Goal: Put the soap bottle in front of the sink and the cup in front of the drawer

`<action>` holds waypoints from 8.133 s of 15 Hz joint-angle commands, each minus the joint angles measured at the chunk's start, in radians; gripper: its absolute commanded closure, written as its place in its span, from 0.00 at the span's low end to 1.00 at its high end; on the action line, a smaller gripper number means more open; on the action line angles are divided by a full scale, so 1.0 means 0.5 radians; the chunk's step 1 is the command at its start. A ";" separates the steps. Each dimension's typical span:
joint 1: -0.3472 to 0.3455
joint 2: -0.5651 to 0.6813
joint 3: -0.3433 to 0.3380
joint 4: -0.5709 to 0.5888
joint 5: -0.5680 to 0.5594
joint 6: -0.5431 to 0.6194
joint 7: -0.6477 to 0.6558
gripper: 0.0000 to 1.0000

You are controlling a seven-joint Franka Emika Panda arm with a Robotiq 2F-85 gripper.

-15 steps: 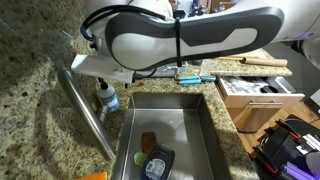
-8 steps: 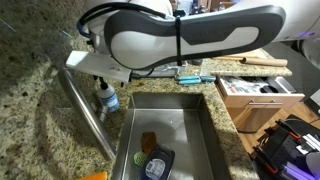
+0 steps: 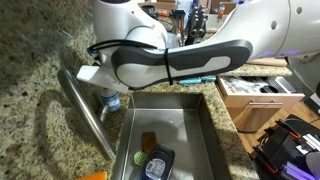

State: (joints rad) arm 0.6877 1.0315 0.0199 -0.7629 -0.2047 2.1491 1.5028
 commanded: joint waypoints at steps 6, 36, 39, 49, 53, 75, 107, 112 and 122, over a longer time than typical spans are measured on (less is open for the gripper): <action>-0.005 -0.019 -0.034 -0.005 -0.003 -0.003 0.077 0.25; -0.128 -0.010 -0.028 0.033 0.187 -0.043 0.468 0.26; -0.155 0.001 0.002 0.038 0.239 0.003 0.505 0.05; -0.265 0.007 0.061 0.030 0.520 0.154 0.696 0.00; -0.366 0.040 0.199 0.018 0.734 0.274 0.694 0.00; -0.423 0.102 0.393 0.050 0.980 0.337 0.646 0.00; -0.312 0.117 0.307 0.048 0.929 0.346 0.856 0.00; -0.309 0.115 0.292 0.041 0.917 0.368 0.857 0.00; -0.403 0.180 0.356 0.044 1.007 0.453 0.699 0.00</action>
State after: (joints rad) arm 0.4862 1.1214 0.1978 -0.7408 0.2989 2.3758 1.8524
